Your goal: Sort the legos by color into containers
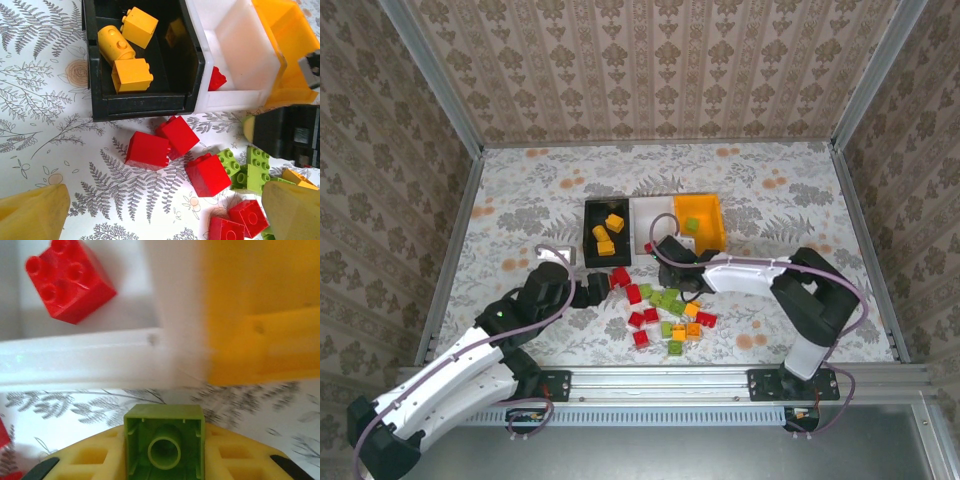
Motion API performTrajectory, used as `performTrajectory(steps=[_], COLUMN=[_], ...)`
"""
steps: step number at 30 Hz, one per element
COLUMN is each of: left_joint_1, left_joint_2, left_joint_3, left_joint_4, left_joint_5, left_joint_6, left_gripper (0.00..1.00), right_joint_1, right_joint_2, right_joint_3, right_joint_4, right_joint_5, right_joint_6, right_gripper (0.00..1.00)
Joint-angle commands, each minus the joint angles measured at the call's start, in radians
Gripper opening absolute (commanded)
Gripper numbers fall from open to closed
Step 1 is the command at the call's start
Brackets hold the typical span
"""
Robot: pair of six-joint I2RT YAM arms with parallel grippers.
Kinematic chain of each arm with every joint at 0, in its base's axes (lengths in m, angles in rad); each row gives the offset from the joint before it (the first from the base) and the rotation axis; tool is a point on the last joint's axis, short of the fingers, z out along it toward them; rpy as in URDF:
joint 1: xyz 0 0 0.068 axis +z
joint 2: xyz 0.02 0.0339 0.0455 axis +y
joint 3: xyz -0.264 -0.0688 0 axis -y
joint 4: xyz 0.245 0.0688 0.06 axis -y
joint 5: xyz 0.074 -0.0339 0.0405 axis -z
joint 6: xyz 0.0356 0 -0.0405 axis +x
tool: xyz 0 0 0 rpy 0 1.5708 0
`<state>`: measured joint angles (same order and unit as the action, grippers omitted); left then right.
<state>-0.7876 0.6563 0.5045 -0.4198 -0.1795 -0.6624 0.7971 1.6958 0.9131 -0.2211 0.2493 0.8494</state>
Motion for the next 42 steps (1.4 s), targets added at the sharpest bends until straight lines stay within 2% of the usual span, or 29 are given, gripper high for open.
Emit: performTrajectory(steps=[1,5,8,11,14,20,23,26,28,31,34,39,42], left_joint_1=[0.016,0.032,0.036,0.039,0.042,0.046,0.048,0.050,0.051,0.043,-0.034,-0.246,-0.335], left_joint_2=[-0.006,-0.001,0.006,0.018,0.026,0.026,0.026,0.025,0.034,0.100,0.222,0.426,0.516], left_joint_3=[-0.009,-0.017,-0.017,-0.020,-0.026,-0.037,-0.039,-0.045,-0.046,-0.021,0.021,0.096,0.139], left_joint_4=[0.005,0.018,0.022,0.022,0.029,0.030,0.020,0.032,0.052,0.056,0.043,0.037,0.038], left_joint_5=[0.017,0.030,0.028,0.023,0.028,0.063,0.073,0.098,0.142,0.229,0.270,0.231,0.198], left_joint_6=[-0.023,-0.020,-0.017,-0.022,-0.031,-0.033,-0.035,-0.031,-0.018,0.012,0.029,0.041,0.052], left_gripper=[1.00,1.00,1.00,1.00,1.00,1.00,1.00,1.00,1.00,0.96,0.94,0.94,0.94], right_joint_1=[-0.014,-0.068,-0.147,-0.214,-0.271,-0.318,-0.329,-0.331,-0.329,-0.325,-0.319,-0.317,-0.318], right_joint_2=[-0.143,-0.334,-0.379,-0.312,-0.171,0.016,0.057,0.062,0.040,-0.018,-0.075,-0.142,-0.174], right_joint_3=[-0.051,-0.076,-0.018,0.077,0.182,0.336,0.378,0.407,0.400,0.354,0.284,0.173,0.127], right_joint_4=[-0.061,-0.138,-0.192,-0.217,-0.218,-0.250,-0.266,-0.287,-0.292,-0.285,-0.266,-0.234,-0.217], right_joint_5=[0.024,0.005,-0.021,-0.054,-0.090,-0.090,-0.095,-0.102,-0.111,-0.118,-0.127,-0.134,-0.133], right_joint_6=[-0.044,-0.103,-0.163,-0.212,-0.234,-0.240,-0.237,-0.237,-0.235,-0.234,-0.224,-0.211,-0.211], right_gripper=[0.29,0.27,0.27,0.27,0.28,0.33,0.41,0.58,0.66,0.71,0.72,0.73,0.74])
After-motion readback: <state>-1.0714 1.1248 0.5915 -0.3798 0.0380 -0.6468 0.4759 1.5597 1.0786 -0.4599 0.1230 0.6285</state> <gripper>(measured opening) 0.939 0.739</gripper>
